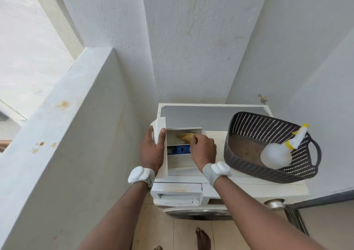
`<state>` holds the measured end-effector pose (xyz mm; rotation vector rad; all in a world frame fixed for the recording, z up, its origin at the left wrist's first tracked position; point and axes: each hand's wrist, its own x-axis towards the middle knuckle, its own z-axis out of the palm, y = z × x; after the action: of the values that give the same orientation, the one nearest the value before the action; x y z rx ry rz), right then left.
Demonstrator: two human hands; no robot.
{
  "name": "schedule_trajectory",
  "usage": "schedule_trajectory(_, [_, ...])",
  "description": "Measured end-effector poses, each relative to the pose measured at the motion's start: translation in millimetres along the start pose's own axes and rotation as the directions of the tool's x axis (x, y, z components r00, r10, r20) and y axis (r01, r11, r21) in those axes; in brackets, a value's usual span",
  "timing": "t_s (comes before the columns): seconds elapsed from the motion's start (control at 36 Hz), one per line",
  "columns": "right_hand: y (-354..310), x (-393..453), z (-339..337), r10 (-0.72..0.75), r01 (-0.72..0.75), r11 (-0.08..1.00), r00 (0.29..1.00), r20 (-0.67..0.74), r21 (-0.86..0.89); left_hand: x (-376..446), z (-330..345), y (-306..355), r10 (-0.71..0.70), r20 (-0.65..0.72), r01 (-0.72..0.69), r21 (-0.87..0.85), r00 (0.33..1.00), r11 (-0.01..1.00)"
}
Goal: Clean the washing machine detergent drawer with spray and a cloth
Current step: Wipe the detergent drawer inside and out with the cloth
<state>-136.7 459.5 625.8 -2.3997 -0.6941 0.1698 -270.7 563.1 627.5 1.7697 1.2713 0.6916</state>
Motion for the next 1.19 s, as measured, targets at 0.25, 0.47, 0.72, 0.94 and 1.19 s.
schedule_trajectory(0.25, [-63, -9, 16, 0.408, -0.4, 0.576, 0.896, 0.174, 0.713, 3, 1, -1, -0.013, -0.002, 0.013, -0.008, 1.0, 1.0])
schedule_trajectory(0.47, [-34, 7, 2, 0.145, -0.12, 0.856, 0.989, -0.011, 0.502, 11, 1, -1, -0.045, 0.03, 0.045, -0.019, 0.999, 0.999])
schedule_trajectory(0.72, [-49, 44, -9, 0.006, -0.151, 0.847, 0.961, 0.275, 0.51, 24, -2, 5, -0.106, 0.082, 0.104, 0.022, 0.991, 0.994])
schedule_trajectory(0.94, [-68, 68, 3, -0.428, 0.444, 0.893, 0.787, 0.444, 0.073, 43, -2, 16, -0.169, 0.115, 0.156, 0.117, 0.979, 0.981])
schedule_trajectory(1.19, [-55, 63, 12, -0.414, 0.413, 0.91, 0.908, 0.06, 0.03, 45, -4, 10, -0.207, 0.087, 0.196, 0.114, 0.974, 0.974])
